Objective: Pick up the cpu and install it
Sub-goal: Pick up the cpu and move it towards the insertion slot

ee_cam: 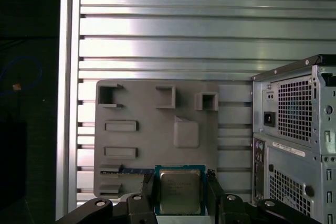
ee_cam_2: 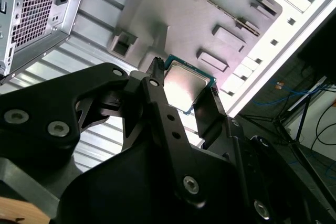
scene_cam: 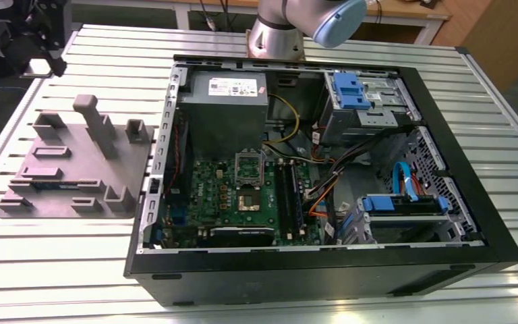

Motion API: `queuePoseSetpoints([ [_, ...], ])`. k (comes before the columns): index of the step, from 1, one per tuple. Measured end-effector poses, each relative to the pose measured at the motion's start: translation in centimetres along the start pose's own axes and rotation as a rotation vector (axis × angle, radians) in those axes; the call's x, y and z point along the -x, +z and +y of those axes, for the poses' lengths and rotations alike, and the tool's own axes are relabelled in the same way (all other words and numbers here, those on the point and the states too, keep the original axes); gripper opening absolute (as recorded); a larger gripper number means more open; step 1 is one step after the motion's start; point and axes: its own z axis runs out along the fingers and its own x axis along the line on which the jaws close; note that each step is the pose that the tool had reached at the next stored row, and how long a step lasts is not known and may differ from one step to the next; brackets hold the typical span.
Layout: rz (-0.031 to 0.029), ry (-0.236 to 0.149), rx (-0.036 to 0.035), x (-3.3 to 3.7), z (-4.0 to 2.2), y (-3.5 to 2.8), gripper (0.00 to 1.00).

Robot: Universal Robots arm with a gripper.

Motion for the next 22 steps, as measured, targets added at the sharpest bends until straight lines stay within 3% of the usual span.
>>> queuePoseSetpoints([
  [22,0.0,0.0,0.0,0.48,0.0,0.01,0.47],
])
